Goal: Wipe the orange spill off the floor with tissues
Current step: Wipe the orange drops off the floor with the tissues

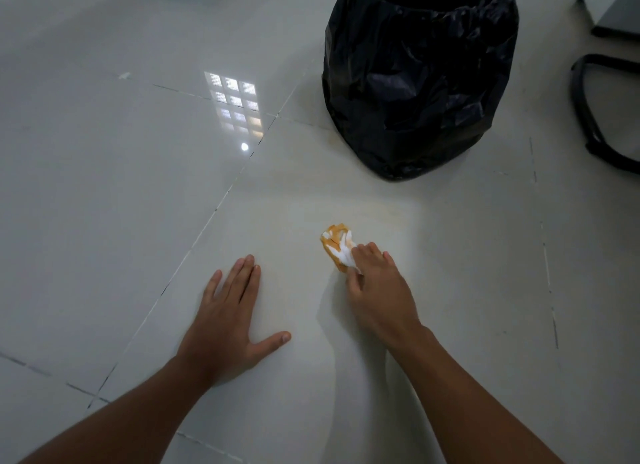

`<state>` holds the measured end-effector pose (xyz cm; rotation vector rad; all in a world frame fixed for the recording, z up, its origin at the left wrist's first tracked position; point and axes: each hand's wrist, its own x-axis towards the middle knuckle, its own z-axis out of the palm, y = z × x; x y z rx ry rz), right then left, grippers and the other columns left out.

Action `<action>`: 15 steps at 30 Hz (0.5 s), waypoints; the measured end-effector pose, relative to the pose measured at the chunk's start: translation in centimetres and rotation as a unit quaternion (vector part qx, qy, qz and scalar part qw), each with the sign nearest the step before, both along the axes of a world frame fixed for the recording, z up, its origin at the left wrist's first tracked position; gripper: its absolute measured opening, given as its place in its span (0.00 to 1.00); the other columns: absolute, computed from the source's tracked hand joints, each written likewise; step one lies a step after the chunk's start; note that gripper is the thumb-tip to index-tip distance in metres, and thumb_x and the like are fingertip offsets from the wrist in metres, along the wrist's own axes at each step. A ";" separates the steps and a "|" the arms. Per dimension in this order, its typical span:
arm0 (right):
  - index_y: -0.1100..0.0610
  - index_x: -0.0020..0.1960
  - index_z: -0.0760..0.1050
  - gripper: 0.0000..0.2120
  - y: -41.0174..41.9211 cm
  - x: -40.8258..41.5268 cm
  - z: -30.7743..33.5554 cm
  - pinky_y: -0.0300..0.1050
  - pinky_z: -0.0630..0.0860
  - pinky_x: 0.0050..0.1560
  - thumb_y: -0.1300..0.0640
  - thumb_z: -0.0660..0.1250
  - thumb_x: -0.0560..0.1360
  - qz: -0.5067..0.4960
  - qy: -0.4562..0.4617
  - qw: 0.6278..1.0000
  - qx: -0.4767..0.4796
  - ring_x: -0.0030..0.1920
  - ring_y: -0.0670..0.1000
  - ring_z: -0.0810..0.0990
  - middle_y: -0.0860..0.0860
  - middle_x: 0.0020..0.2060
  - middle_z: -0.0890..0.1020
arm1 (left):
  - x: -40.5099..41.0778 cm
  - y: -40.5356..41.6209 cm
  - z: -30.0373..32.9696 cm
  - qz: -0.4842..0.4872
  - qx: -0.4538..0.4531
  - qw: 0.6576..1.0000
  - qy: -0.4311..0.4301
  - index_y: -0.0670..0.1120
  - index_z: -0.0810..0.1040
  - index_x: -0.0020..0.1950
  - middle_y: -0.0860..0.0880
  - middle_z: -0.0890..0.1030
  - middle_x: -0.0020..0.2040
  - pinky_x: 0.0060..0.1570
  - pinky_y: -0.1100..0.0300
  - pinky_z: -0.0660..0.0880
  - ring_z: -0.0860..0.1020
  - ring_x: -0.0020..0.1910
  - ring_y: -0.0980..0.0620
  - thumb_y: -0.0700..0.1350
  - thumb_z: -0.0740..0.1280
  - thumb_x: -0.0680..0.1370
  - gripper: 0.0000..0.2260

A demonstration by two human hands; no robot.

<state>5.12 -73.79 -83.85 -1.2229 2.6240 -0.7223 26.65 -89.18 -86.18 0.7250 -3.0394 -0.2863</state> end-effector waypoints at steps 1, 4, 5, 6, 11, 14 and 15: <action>0.56 0.55 0.78 0.11 0.5 -0.1 0.3 0.48 0.75 0.55 0.57 0.60 0.77 -0.034 0.025 0.999 -0.031 0.54 0.55 0.79 0.52 0.52 0.81 | 0.0 0.0 0.0 -0.001 -0.001 1.000 0.000 0.39 0.54 0.81 0.43 0.53 0.82 0.78 0.40 0.53 0.49 0.82 0.48 0.76 0.53 0.73 0.49; 0.55 0.47 0.80 0.06 1.5 -0.2 0.8 0.49 0.77 0.39 0.59 0.64 0.75 -0.088 0.032 0.994 -0.061 0.41 0.52 0.79 0.50 0.42 0.83 | 0.0 -0.1 -0.2 -0.001 -0.001 1.000 0.002 0.39 0.54 0.81 0.43 0.53 0.82 0.78 0.41 0.53 0.49 0.82 0.48 0.76 0.53 0.73 0.49; 0.55 0.49 0.81 0.07 1.6 -0.3 0.8 0.50 0.77 0.40 0.59 0.65 0.75 -0.082 0.029 0.995 -0.056 0.42 0.51 0.79 0.50 0.43 0.83 | 0.0 -0.1 -0.2 -0.001 -0.001 1.000 0.004 0.39 0.55 0.81 0.43 0.53 0.82 0.78 0.41 0.53 0.49 0.82 0.48 0.76 0.52 0.73 0.49; 0.56 0.49 0.81 0.07 1.6 -0.4 0.8 0.50 0.77 0.41 0.60 0.65 0.75 -0.070 0.027 0.996 -0.051 0.44 0.51 0.78 0.51 0.44 0.83 | 0.0 -0.1 -0.2 -0.001 -0.001 1.000 0.005 0.39 0.55 0.81 0.43 0.53 0.82 0.78 0.41 0.53 0.49 0.82 0.48 0.76 0.52 0.73 0.49; 0.60 0.47 0.80 0.06 1.0 0.1 0.5 0.48 0.77 0.42 0.62 0.65 0.76 -0.064 -0.020 0.997 -0.030 0.40 0.52 0.77 0.52 0.42 0.77 | 0.0 -0.1 -0.3 -0.002 -0.001 1.000 0.006 0.40 0.54 0.81 0.44 0.52 0.83 0.78 0.41 0.52 0.48 0.82 0.49 0.76 0.52 0.73 0.49; 0.59 0.44 0.81 0.07 -0.1 0.7 0.4 0.48 0.76 0.41 0.59 0.65 0.75 -0.045 -0.027 0.999 -0.013 0.38 0.52 0.76 0.53 0.39 0.77 | 0.1 -0.2 -0.3 -0.001 0.003 1.000 0.008 0.40 0.52 0.81 0.44 0.51 0.83 0.79 0.42 0.51 0.47 0.82 0.49 0.76 0.52 0.73 0.50; 0.59 0.42 0.81 0.08 -0.4 0.8 0.6 0.48 0.75 0.40 0.58 0.65 0.75 -0.026 -0.032 0.999 -0.014 0.37 0.52 0.76 0.53 0.37 0.78 | 0.1 -0.2 -0.4 0.000 0.004 1.000 0.008 0.40 0.52 0.81 0.44 0.51 0.83 0.79 0.42 0.51 0.47 0.82 0.50 0.76 0.52 0.73 0.50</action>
